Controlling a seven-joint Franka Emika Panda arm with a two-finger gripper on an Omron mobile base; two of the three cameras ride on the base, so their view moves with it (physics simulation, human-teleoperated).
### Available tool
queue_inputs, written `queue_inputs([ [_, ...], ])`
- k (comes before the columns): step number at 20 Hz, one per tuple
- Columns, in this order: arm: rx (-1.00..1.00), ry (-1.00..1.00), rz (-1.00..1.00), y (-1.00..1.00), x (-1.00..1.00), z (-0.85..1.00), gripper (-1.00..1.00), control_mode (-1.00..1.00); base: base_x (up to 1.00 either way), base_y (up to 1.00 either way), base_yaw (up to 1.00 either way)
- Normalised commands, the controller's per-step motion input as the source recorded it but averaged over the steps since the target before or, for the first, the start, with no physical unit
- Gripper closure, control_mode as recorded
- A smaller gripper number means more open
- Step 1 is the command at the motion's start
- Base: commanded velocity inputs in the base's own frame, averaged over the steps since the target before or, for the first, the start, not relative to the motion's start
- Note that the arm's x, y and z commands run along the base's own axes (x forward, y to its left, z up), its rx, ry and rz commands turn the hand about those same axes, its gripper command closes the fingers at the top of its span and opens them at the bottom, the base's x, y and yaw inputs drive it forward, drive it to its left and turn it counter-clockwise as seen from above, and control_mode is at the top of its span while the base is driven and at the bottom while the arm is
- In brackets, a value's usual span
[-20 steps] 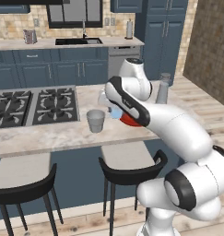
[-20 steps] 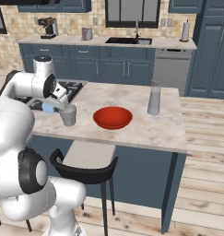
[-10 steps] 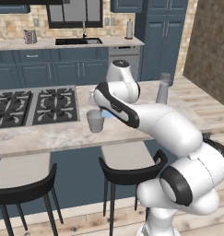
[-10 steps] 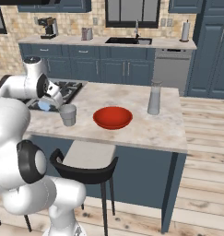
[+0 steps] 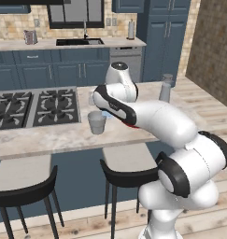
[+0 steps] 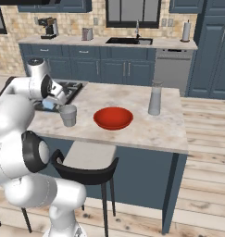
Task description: There are two ice cubes in the ice bowl. Place both ice cubes in the glass cup.
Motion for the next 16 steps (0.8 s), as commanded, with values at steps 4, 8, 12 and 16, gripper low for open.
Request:
queue_inputs([
  [4, 0.0, -0.01, 0.0, 0.0, 0.48, -0.03, 1.0, -1.0, 0.0, 0.0, 0.0],
  [8, 0.0, -0.01, 0.0, 0.0, 0.39, 0.0, 1.0, -1.0, 0.0, 0.0, 0.0],
  [12, -0.04, -0.11, 0.0, 0.0, 0.23, -0.22, 1.0, -1.0, 0.0, 0.0, 0.0],
  [16, -0.04, -0.09, 0.0, 0.0, 0.01, -0.23, 1.0, -1.0, 0.0, 0.0, 0.0],
])
